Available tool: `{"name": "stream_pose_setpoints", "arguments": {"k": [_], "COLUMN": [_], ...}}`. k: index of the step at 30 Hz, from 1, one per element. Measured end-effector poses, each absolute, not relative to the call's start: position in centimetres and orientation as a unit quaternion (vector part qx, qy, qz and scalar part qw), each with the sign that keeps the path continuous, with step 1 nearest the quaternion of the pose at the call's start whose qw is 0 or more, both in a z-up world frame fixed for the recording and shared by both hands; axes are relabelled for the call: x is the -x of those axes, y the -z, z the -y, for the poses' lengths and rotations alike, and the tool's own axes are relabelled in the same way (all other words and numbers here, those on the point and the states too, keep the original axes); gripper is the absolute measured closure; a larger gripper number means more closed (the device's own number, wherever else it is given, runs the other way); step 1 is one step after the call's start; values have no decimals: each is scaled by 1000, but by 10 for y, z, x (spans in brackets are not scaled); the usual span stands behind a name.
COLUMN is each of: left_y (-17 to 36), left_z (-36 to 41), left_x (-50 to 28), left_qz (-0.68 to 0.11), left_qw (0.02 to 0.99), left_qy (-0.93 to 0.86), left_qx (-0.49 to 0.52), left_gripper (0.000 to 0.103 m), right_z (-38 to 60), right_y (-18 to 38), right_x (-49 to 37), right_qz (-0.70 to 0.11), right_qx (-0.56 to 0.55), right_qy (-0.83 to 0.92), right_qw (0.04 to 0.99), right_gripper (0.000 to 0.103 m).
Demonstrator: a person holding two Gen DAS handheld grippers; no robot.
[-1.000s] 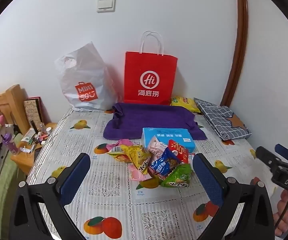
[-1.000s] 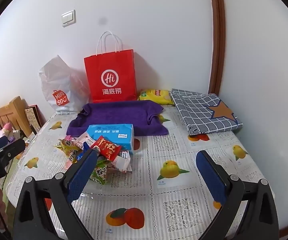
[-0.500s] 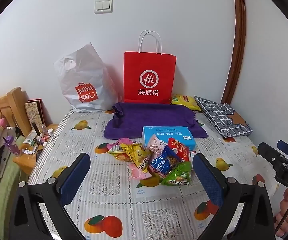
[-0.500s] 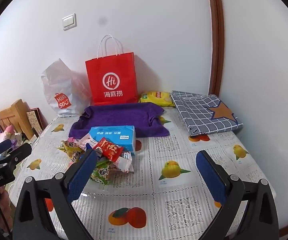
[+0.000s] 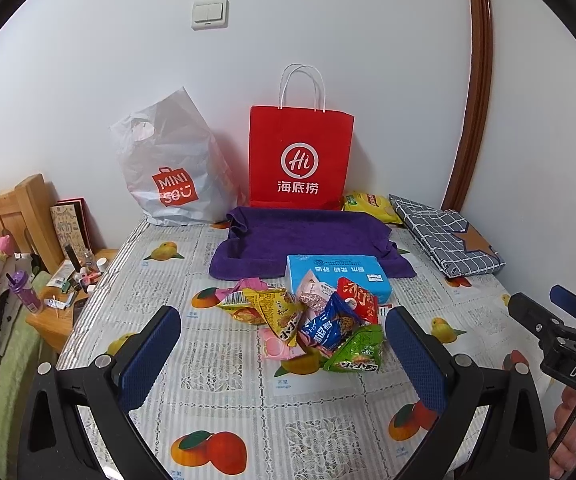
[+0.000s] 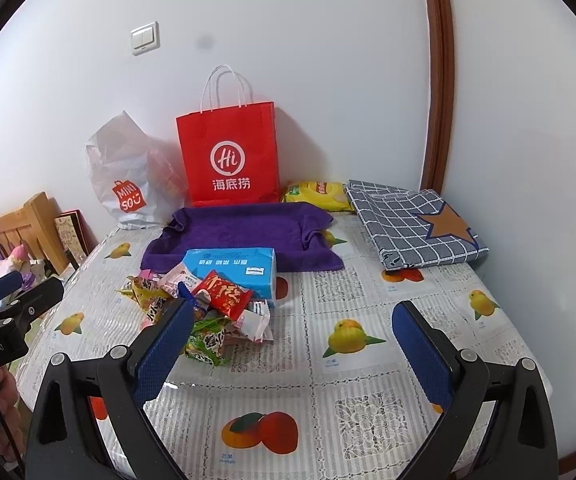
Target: Organize snacks
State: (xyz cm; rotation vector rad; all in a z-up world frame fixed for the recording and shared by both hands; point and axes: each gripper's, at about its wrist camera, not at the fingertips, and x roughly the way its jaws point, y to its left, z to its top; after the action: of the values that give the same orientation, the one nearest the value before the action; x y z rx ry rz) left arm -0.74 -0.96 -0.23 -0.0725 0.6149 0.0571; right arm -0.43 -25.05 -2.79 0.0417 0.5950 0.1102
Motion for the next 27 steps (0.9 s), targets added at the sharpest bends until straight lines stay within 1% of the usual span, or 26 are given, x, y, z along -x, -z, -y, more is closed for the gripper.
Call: {"name": "stream_pose_setpoints", "arguments": {"k": [27], "left_y": [-2], "left_z": [16], "left_x": [13], "left_qz": [-295], "left_qw": [955], "left_qy": [-29], "left_qx": [29], "left_gripper": [0], "right_z": [246], "right_y": [24], "right_x": [8], "right_qz": [-286], "right_qx": [-15], "right_qy": [-58], "right_qw": [956], "right_gripper": [4]}}
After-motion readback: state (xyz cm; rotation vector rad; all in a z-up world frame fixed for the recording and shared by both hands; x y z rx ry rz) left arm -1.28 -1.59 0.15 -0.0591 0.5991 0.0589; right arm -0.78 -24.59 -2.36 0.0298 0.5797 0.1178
